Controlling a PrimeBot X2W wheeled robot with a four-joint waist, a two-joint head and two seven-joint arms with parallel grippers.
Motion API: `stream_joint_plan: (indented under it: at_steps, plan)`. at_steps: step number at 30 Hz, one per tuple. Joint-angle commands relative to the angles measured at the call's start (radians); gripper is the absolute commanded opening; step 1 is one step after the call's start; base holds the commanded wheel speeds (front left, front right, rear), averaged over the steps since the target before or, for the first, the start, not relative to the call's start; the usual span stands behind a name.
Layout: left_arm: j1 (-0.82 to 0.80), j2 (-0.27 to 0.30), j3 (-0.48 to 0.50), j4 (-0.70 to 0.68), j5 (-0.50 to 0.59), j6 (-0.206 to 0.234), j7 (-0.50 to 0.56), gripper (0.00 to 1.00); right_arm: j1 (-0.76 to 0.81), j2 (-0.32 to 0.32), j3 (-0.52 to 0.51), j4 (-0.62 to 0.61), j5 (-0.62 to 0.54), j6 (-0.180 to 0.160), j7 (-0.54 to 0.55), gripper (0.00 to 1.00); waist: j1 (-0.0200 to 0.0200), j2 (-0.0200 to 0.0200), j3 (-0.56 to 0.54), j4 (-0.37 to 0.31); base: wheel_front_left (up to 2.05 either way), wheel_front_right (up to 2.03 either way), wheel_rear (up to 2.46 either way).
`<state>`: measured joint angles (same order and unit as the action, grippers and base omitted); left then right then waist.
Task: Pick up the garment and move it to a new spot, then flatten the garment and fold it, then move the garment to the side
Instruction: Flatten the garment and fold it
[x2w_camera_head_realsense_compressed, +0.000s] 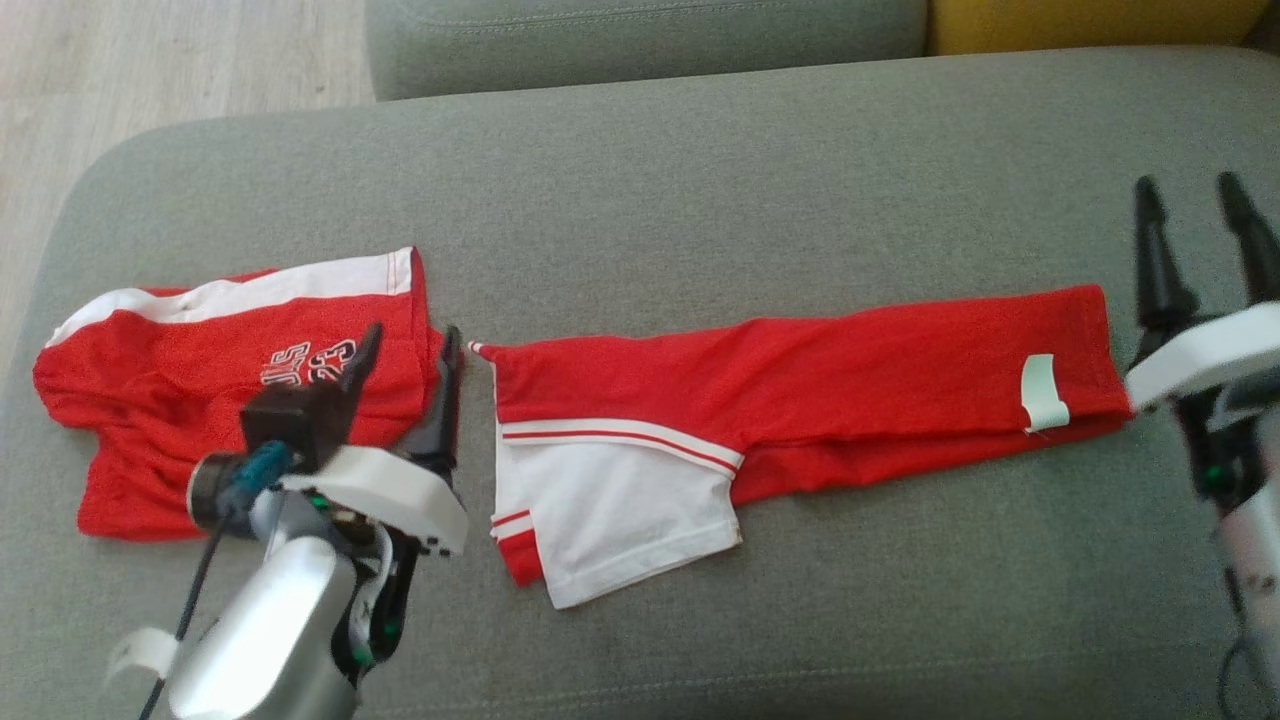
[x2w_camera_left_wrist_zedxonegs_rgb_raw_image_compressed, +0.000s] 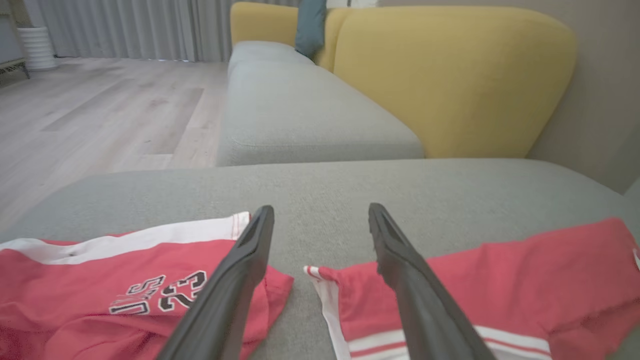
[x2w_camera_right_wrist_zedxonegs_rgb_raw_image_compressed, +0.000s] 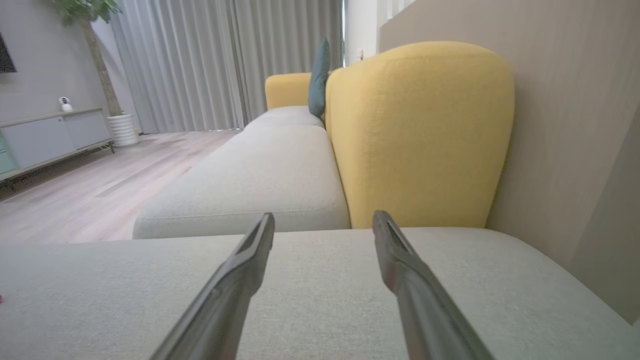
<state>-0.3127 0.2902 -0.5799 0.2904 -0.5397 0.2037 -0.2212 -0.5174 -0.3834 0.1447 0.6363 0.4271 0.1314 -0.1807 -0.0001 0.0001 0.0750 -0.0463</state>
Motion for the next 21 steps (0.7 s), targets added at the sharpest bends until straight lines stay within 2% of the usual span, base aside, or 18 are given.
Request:
stream_joint_plan:
  at_steps: [1,5,7,10,13,21]
  plan:
    - [-0.054,0.012,0.058,-0.034,-0.001,0.008,-0.02,1.0,0.023,0.004,0.009,-0.051,-0.025,-0.001,-0.022,1.0,0.0001,-0.0001,0.0,0.001,0.0,0.0,0.0]
    - [-0.023,-0.016,0.12,-0.07,0.023,0.022,-0.039,1.0,0.098,0.049,-0.003,-0.141,-0.106,-0.001,-0.057,1.0,0.0001,-0.0001,-0.001,0.006,0.0,0.0,0.0]
    - [0.01,-0.049,0.171,-0.112,0.035,0.028,-0.04,1.0,0.138,0.077,-0.018,-0.164,-0.138,-0.001,-0.063,1.0,0.0001,-0.0001,0.002,0.009,0.0,0.0,0.0]
    - [0.06,-0.081,0.216,-0.147,0.072,0.008,-0.04,1.0,0.18,0.112,-0.052,-0.17,-0.171,-0.001,-0.063,1.0,0.0001,-0.0001,0.007,0.016,0.0,0.0,0.0]
    - [0.085,-0.098,0.234,-0.149,0.113,-0.019,-0.04,1.0,0.193,0.142,-0.11,-0.157,-0.188,-0.001,-0.048,1.0,0.0001,-0.0001,0.015,0.023,0.0,0.0,0.0]
    - [0.085,-0.139,0.268,-0.126,0.165,-0.079,-0.04,1.0,0.157,0.235,-0.351,-0.026,-0.258,-0.001,0.108,1.0,0.0001,-0.0001,0.063,0.047,0.0,0.0,0.0]
